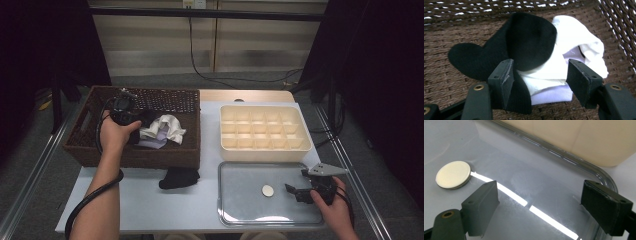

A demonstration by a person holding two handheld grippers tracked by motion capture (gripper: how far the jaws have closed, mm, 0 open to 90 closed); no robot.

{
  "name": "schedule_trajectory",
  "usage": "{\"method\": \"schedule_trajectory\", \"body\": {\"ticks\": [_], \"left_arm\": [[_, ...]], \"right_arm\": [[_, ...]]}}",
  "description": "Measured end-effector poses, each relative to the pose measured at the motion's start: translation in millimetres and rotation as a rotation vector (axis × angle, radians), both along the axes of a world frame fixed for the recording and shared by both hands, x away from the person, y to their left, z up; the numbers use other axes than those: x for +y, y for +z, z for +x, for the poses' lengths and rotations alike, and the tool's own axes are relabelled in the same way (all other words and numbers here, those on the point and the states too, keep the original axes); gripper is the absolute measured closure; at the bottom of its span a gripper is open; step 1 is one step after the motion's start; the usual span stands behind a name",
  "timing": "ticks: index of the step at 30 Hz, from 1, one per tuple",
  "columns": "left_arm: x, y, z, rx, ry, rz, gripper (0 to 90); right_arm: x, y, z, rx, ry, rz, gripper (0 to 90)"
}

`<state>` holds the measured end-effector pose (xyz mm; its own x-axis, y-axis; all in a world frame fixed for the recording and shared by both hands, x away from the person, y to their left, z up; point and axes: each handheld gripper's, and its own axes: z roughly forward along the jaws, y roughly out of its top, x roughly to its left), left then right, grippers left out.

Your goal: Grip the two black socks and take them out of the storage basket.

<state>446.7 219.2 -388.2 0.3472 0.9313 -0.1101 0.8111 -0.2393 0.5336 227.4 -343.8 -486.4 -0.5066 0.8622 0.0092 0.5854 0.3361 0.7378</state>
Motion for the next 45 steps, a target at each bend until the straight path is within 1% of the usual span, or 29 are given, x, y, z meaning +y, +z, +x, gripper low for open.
{"method": "schedule_trajectory", "body": {"ticks": [3,5,6,7,8,10,12,14,15,16,18,21,23,25,26,29,30,31,32,34,35,36,37,38,40,42,43,44,45], "left_arm": [[0.0,3.9,1.8,-0.036,-0.011,0.027,38.2],[-0.3,4.9,3.7,-0.04,-0.008,0.024,37.8],[-0.3,5.1,5.6,-0.047,-0.018,0.038,37.4],[-1.1,4.4,7.0,-0.051,-0.016,0.043,37.3],[-1.9,3.4,8.5,-0.048,-0.017,0.041,37.3],[-3.1,-0.8,11.6,-0.048,-0.033,0.051,37.3],[-4.2,-6.8,14.2,-0.045,-0.029,0.049,37.3],[-4.1,-12.4,16.6,-0.043,-0.034,0.063,37.5],[-4.1,-16.4,18.0,-0.04,-0.022,0.062,37.9],[-2.8,-18.4,19.2,-0.037,-0.021,0.075,38.0],[-1.6,-21.9,20.8,-0.04,-0.014,0.076,38.9],[0.0,-27.1,23.2,-0.029,-0.003,0.052,39.1],[0.2,-28.3,23.5,-0.028,0.006,0.058,40.4],[0.5,-28.9,23.9,-0.021,0.014,0.055,45.0],[0.9,-29.6,24.2,-0.02,0.018,0.061,46.6],[2.2,-29.5,24.3,-0.003,0.014,0.063,56.6],[2.7,-30.0,24.1,0.012,0.01,0.062,66.7],[3.3,-29.6,24.1,0.028,0.011,0.063,66.7],[4.1,-29.0,23.8,0.03,0.01,0.059,68.8],[5.2,-27.0,23.0,0.046,0.01,0.047,76.0],[6.0,-25.1,22.4,0.041,0.015,0.041,80.6],[7.1,-23.2,22.3,0.047,0.004,0.038,80.6],[7.0,-21.3,22.0,0.055,0.011,0.027,81.4],[6.9,-18.6,21.4,0.073,0.006,0.023,81.9],[7.0,-13.9,20.4,0.069,-0.007,0.034,83.1],[7.9,-8.9,19.1,0.074,-0.018,0.026,86.2],[8.1,-5.9,18.0,0.069,-0.022,0.016,87.2],[7.8,-3.9,17.1,0.073,-0.02,0.01,87.2],[7.8,-0.5,15.7,0.075,-0.029,0.008,87.4]], "right_arm": [[0.0,0.0,0.1,0.0,0.001,0.0,14.0],[0.0,0.0,0.1,0.001,0.001,0.0,14.0],[0.0,0.0,0.1,0.0,0.001,0.0,14.0],[0.0,0.0,0.0,0.0,0.001,0.0,14.0],[0.0,0.0,0.1,0.0,0.001,0.0,14.0],[0.0,-0.1,0.0,-0.001,0.001,0.001,14.0],[0.0,-0.2,0.1,-0.002,0.002,0.0,14.0],[0.0,-0.1,0.0,-0.001,0.001,0.001,14.0],[-0.1,-0.2,0.1,-0.003,0.002,0.001,14.0],[0.0,-0.2,0.1,-0.003,0.002,0.001,14.0],[-0.1,-0.2,0.1,-0.003,0.003,0.001,14.0],[-0.1,-0.3,0.1,-0.003,0.002,0.001,14.0],[-0.1,-0.3,0.1,-0.004,0.002,0.001,14.0],[-0.1,-0.3,0.1,-0.004,0.002,0.001,14.0],[-0.1,-0.3,0.1,-0.004,0.002,0.001,14.0],[-0.1,-0.3,0.0,-0.004,0.002,0.001,14.1],[0.0,-0.3,0.0,-0.004,0.002,0.001,14.0],[0.0,-0.3,0.0,-0.004,0.002,0.001,14.0],[-0.1,-0.3,0.0,-0.005,0.003,0.0,14.1],[-0.1,-0.3,0.0,-0.005,0.003,0.0,14.0],[0.0,-0.3,0.0,-0.005,0.002,-0.001,14.0],[0.0,-0.3,0.0,-0.005,0.002,-0.001,14.0],[0.0,-0.3,0.0,-0.005,0.003,-0.001,14.0],[0.0,-0.3,0.0,-0.005,0.003,-0.001,14.0],[0.0,-0.3,0.0,-0.004,0.002,0.0,14.1],[0.0,-0.3,0.0,-0.004,0.002,0.0,14.0],[0.0,-0.3,0.1,-0.004,0.003,0.0,14.1],[0.0,-0.3,0.1,-0.004,0.003,0.0,14.1],[0.0,-0.2,0.0,-0.004,0.003,0.0,14.0]]}}
